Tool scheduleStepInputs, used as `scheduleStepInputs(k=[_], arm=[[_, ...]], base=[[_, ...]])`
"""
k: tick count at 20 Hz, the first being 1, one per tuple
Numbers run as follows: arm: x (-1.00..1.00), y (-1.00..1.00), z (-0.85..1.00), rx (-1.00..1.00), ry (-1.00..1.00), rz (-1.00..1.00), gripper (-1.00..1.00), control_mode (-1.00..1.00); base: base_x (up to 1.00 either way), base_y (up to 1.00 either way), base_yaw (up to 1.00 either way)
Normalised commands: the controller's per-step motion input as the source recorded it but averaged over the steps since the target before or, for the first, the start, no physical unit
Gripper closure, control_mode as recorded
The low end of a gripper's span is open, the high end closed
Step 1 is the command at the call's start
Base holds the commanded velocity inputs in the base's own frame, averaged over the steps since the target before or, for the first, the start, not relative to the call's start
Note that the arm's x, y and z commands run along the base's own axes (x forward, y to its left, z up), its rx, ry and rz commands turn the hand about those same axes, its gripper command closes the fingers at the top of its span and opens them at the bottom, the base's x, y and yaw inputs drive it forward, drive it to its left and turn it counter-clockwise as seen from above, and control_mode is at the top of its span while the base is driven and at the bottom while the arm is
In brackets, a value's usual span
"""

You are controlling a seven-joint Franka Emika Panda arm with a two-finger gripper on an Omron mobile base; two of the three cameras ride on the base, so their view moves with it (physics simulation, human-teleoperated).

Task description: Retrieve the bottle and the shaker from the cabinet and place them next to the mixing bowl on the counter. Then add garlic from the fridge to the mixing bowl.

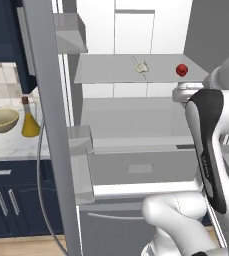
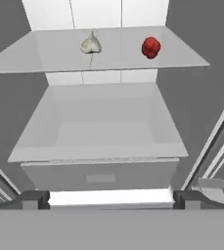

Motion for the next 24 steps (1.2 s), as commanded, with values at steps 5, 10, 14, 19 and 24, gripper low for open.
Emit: scheduleStepInputs(k=[5,10,14,19,24], arm=[[0.44,0.0,0.09,0.0,-0.16,0.2,-1.0,-1.0],[0.45,0.05,0.2,0.0,-0.06,0.14,-1.0,-1.0],[0.37,0.07,0.27,0.0,0.0,0.06,-1.0,-1.0],[0.38,0.0,0.03,0.0,0.0,0.0,-1.0,-1.0],[0.5,0.0,0.0,0.0,0.0,0.0,-1.0,-1.0]], base=[[0.0,0.0,0.0],[0.0,0.0,0.0],[0.0,0.0,0.0],[0.0,0.0,0.0],[0.0,0.0,0.0]])
